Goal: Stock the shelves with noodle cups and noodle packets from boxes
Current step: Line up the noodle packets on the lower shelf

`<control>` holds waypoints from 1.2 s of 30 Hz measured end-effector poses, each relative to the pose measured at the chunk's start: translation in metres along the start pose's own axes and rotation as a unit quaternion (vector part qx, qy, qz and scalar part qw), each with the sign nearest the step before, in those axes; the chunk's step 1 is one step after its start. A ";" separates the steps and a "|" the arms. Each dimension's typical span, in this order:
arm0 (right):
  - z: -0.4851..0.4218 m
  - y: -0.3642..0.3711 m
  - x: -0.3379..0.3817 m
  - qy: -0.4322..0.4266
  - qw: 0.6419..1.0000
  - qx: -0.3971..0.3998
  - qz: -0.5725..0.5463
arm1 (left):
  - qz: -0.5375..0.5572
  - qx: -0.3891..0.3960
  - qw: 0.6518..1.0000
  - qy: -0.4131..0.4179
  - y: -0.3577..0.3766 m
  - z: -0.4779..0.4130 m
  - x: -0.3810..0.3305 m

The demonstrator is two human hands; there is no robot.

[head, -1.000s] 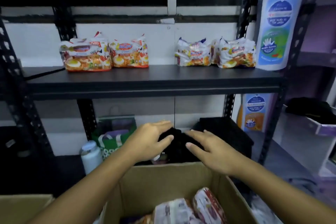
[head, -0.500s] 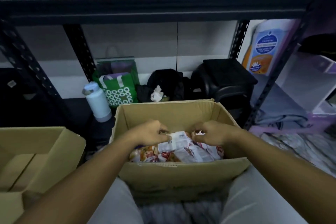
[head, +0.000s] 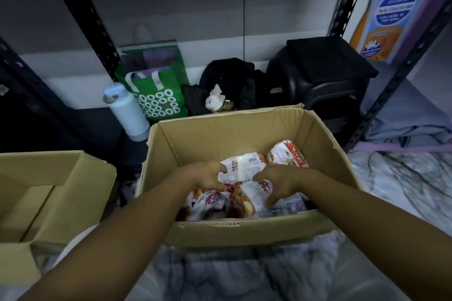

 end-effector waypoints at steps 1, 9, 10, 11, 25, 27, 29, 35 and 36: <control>-0.006 0.005 0.000 -0.006 1.000 0.004 0.009 | -0.004 0.003 1.000 0.000 0.001 -0.007 0.001; -0.027 0.022 -0.003 0.018 0.997 0.019 0.076 | -0.074 -0.006 0.997 0.034 0.016 -0.062 -0.002; -0.028 0.023 -0.002 0.019 0.996 0.011 0.084 | -0.066 -0.001 0.997 0.037 0.019 -0.066 -0.003; -0.029 0.023 -0.002 0.019 0.996 0.000 0.091 | -0.057 0.001 0.998 0.041 0.022 -0.069 -0.003; -0.029 0.018 -0.013 -0.029 0.997 -0.057 -0.035 | -0.073 -0.075 0.995 0.003 0.018 -0.082 -0.001; -0.029 0.017 -0.013 -0.022 0.997 -0.061 -0.041 | -0.084 -0.094 0.992 -0.003 0.015 -0.079 -0.004; -0.029 0.017 -0.014 -0.017 0.996 -0.067 -0.050 | -0.093 -0.114 0.989 -0.010 0.012 -0.076 -0.006; -0.023 0.018 -0.017 -0.012 0.992 -0.091 -0.082 | -0.061 -0.139 0.988 -0.030 0.006 -0.063 -0.001; -0.022 0.019 -0.017 -0.012 0.993 -0.096 -0.075 | -0.045 -0.142 0.988 -0.032 0.005 -0.060 0.001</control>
Point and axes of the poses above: each hand's wrist, its own z-axis away from the middle knuckle, its own y-axis out of the palm, x = y × z, the point moved 1 cm from there along -z, towards the middle knuckle, and after that the axes turned 13 degrees about x, right-handed, at the moved point
